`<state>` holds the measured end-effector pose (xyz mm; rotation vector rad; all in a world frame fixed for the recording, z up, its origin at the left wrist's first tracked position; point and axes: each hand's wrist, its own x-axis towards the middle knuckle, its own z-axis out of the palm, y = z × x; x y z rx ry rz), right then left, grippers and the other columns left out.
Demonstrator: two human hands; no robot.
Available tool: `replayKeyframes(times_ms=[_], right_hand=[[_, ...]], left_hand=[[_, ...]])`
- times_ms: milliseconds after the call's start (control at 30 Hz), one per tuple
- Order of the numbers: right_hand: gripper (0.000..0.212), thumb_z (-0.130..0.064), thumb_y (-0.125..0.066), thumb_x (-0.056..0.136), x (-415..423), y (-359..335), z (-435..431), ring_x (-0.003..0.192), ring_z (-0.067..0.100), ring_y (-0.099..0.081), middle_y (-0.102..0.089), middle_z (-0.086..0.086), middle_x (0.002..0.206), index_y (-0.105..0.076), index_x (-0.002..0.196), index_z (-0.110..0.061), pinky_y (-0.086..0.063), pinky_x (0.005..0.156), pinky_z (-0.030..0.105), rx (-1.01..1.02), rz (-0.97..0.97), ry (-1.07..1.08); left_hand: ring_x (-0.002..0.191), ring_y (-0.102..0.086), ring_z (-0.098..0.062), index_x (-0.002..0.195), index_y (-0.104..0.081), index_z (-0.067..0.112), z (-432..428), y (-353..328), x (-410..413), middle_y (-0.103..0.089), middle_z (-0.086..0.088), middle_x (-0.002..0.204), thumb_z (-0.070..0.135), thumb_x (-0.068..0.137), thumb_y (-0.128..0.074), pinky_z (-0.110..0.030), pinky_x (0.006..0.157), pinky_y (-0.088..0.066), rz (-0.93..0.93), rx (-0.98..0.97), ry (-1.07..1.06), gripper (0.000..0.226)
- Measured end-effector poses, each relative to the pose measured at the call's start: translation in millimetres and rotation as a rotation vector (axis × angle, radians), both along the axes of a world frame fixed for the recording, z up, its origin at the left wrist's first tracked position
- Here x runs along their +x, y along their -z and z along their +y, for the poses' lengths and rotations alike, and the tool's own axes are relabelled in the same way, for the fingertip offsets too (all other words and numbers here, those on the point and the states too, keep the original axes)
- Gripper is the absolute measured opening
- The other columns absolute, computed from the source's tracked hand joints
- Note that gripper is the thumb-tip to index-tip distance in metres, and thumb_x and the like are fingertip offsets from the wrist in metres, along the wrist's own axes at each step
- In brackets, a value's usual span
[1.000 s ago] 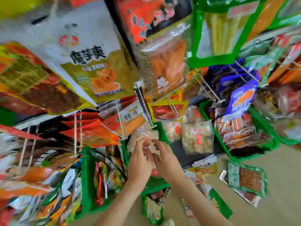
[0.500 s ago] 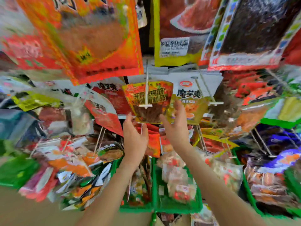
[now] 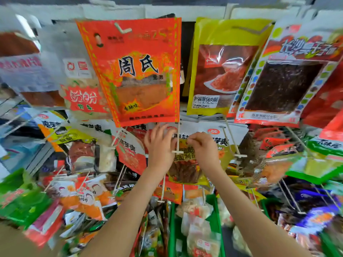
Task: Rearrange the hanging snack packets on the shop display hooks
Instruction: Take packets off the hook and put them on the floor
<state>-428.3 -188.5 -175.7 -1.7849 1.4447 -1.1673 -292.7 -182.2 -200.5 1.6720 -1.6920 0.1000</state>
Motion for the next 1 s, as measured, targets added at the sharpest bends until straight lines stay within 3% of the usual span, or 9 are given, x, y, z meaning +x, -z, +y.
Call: replayKeyframes(times_ms=[133, 233, 367, 467, 567, 633, 733, 867, 1000], right_hand=[[0.011, -0.004, -0.059, 0.086, -12, -3, 23, 0.075, 0.002, -0.050, -0.061, 0.000, 0.080, -0.069, 0.082, -0.007, -0.035, 0.066, 0.006, -0.018, 0.032, -0.087], [0.009, -0.010, -0.063, 0.083, -21, 1, 38, 0.087, 0.020, -0.053, -0.058, -0.004, 0.082, -0.070, 0.079, -0.013, -0.040, 0.075, 0.033, -0.113, 0.084, -0.093], [0.010, -0.014, -0.062, 0.086, -45, 1, 68, 0.095, 0.015, -0.039, -0.049, -0.011, 0.086, -0.071, 0.086, -0.012, -0.020, 0.077, 0.031, -0.118, 0.200, -0.122], [0.012, -0.010, -0.058, 0.087, -69, 2, 78, 0.103, 0.024, -0.046, -0.057, 0.001, 0.087, -0.070, 0.086, -0.009, -0.032, 0.090, 0.040, -0.071, 0.140, -0.140], [0.013, -0.004, -0.056, 0.087, -91, 7, 82, 0.104, 0.031, -0.048, -0.062, 0.013, 0.094, -0.069, 0.083, -0.004, -0.035, 0.087, 0.036, -0.045, 0.107, -0.132], [0.013, -0.003, -0.053, 0.088, -111, 19, 89, 0.110, 0.032, -0.048, -0.062, 0.016, 0.103, -0.066, 0.084, -0.003, -0.034, 0.092, 0.034, -0.004, 0.091, -0.163], [0.013, -0.006, -0.053, 0.089, -160, 47, 102, 0.100, 0.030, -0.052, -0.064, 0.008, 0.095, -0.065, 0.083, -0.007, -0.041, 0.092, 0.046, 0.003, 0.087, -0.179], [0.013, -0.016, -0.056, 0.090, -234, 87, 118, 0.099, 0.023, -0.052, -0.065, -0.001, 0.095, -0.068, 0.093, -0.013, -0.034, 0.089, 0.038, 0.078, 0.163, -0.145], [0.012, -0.021, -0.058, 0.085, -303, 147, 130, 0.094, 0.014, -0.043, -0.065, -0.002, 0.093, -0.069, 0.084, -0.015, -0.027, 0.088, 0.036, 0.147, 0.146, -0.073]], left_hand=[[0.096, -0.060, -0.026, 0.089, -0.066, 0.016, 30, -10, 1, -0.067, 0.001, 0.087, -0.002, 0.080, -0.062, -0.040, 0.095, -0.022, -0.072, 0.066, 0.048, 0.020], [0.079, -0.061, -0.024, 0.094, -0.065, 0.016, 59, -17, -7, -0.065, 0.003, 0.074, 0.019, 0.090, -0.060, -0.033, 0.083, -0.022, -0.121, 0.015, -0.003, 0.007], [0.087, -0.060, -0.028, 0.116, -0.052, 0.011, 73, -16, -27, -0.069, -0.004, 0.089, 0.028, 0.091, -0.058, -0.035, 0.086, -0.026, 0.061, 0.165, -0.090, 0.031], [0.088, -0.061, -0.033, 0.138, -0.024, 0.009, 78, -11, -56, -0.070, -0.010, 0.091, 0.024, 0.088, -0.063, -0.047, 0.087, -0.043, 0.269, 0.244, -0.143, 0.065], [0.091, -0.059, -0.026, 0.147, -0.005, 0.005, 92, -3, -87, -0.069, -0.009, 0.091, 0.022, 0.089, -0.062, -0.045, 0.093, -0.039, 0.345, 0.230, -0.209, 0.083], [0.093, -0.056, -0.025, 0.144, -0.027, 0.005, 107, 1, -108, -0.068, -0.008, 0.095, 0.023, 0.091, -0.060, -0.042, 0.089, -0.040, 0.279, 0.237, -0.256, 0.065], [0.075, -0.063, -0.029, 0.094, -0.070, 0.015, 126, 18, -146, -0.071, -0.006, 0.076, 0.014, 0.088, -0.061, -0.041, 0.079, -0.038, 0.024, 0.161, -0.137, 0.011], [0.064, -0.060, -0.027, 0.076, -0.072, 0.018, 144, 44, -223, -0.064, 0.001, 0.062, 0.012, 0.082, -0.070, -0.030, 0.067, -0.017, -0.085, 0.195, 0.013, 0.009], [0.075, -0.059, -0.018, 0.083, -0.071, 0.023, 141, 94, -295, -0.066, 0.007, 0.074, 0.023, 0.090, -0.061, -0.032, 0.079, -0.023, -0.108, 0.291, 0.128, 0.012]])
